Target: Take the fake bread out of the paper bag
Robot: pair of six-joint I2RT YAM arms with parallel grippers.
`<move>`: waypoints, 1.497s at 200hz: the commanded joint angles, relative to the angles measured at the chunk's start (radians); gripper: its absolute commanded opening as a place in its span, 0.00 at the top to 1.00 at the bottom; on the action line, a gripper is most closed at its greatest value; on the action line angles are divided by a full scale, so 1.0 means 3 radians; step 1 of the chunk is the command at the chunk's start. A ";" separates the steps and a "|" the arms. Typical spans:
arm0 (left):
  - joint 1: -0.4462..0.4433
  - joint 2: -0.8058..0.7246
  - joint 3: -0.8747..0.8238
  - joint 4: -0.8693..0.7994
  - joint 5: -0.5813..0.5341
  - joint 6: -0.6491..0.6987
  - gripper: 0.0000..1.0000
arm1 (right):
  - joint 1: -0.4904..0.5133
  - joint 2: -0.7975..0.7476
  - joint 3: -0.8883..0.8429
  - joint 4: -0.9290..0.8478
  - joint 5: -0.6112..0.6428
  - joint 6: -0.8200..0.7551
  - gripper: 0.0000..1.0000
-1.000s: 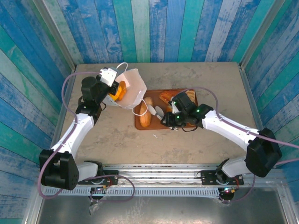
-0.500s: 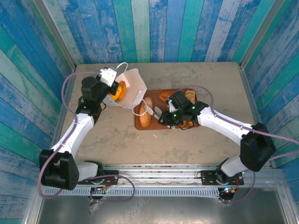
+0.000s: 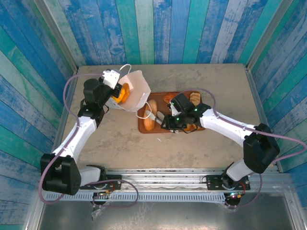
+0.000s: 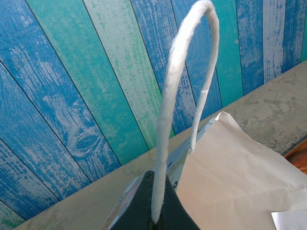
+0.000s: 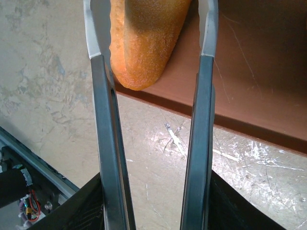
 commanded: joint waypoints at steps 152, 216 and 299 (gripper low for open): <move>-0.0001 -0.0061 0.0080 -0.0037 0.0006 0.0015 1.00 | 0.0123 0.0173 0.0235 0.0269 0.0120 -0.0033 0.64; -0.0002 -0.0051 0.0081 -0.0034 0.0000 0.0026 1.00 | 0.0145 0.0293 0.0297 0.0328 0.0079 0.0043 0.61; -0.0002 -0.0061 0.0057 -0.0029 -0.0001 0.0020 1.00 | 0.0190 0.0235 0.0206 0.0248 0.0068 0.0115 0.56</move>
